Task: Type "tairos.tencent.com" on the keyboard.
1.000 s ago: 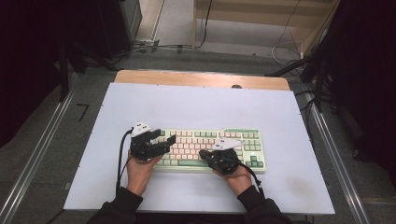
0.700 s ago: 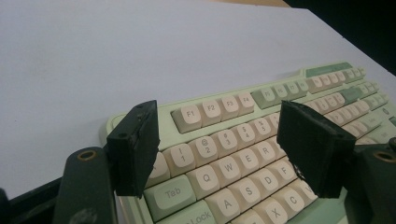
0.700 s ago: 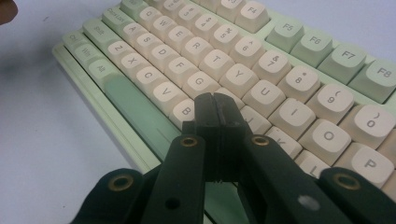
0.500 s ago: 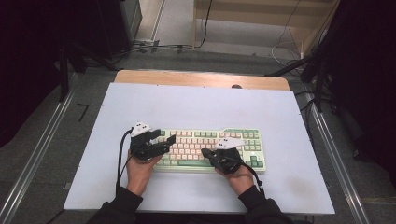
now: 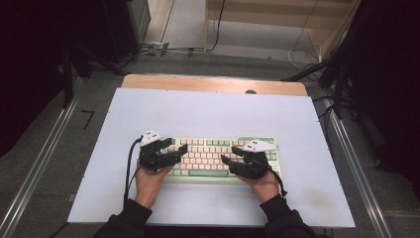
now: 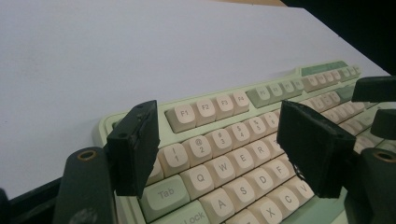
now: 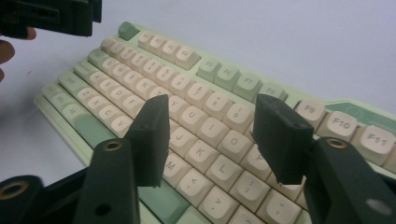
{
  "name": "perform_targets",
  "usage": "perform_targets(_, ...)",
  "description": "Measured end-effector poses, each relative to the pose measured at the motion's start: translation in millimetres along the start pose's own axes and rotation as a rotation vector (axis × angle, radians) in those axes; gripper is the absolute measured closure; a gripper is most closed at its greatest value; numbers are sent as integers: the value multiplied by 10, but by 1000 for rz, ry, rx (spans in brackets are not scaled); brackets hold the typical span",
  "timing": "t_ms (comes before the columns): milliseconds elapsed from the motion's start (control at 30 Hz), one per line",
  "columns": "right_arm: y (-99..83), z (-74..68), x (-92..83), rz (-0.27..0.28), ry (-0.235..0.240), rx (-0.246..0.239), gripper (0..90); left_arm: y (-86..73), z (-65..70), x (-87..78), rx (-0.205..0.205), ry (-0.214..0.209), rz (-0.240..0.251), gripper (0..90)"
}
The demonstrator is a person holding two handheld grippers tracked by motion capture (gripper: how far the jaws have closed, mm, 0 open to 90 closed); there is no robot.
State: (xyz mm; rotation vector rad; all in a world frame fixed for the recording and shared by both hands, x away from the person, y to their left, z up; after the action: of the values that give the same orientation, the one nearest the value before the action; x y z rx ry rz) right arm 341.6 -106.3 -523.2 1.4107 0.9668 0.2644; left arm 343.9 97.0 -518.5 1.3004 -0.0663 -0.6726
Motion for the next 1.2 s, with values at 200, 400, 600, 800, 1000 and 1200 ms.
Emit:
perform_targets(200, -5, 97, -26, -9, -18, 36, 342, -8, 41, 17, 3, -12, -2, 302)
perform_targets(400, 8, 122, -43, 1, -26, 47, 341, -30, 147, 79, 22, -34, -12, 325)
perform_targets(600, 2, 120, -39, -3, -29, 47, 344, -66, 288, 183, 47, -85, -33, 532)
perform_targets(800, -6, 122, -39, -6, -32, 50, 355, -147, 411, 303, 62, -148, -96, 818)
perform_targets(1000, -21, 119, -32, -15, -28, 49, 360, -221, 473, 386, 74, -169, -141, 900)
perform_targets(1200, -28, 113, -27, -17, -30, 49, 365, -254, 492, 435, 67, -177, -163, 900)
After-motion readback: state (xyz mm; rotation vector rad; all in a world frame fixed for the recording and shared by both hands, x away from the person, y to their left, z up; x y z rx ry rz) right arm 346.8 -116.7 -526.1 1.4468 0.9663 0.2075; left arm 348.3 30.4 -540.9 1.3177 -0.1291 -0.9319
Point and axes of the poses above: each handheld gripper's, and its own axes: x roughly forward along the jaws, y roughly out of its top, z roughly to its right, the point moved 9 cm from there along x, roughly forward along the jaws, and after that the axes turned 11 degrees about z, right-handed, at the moved point
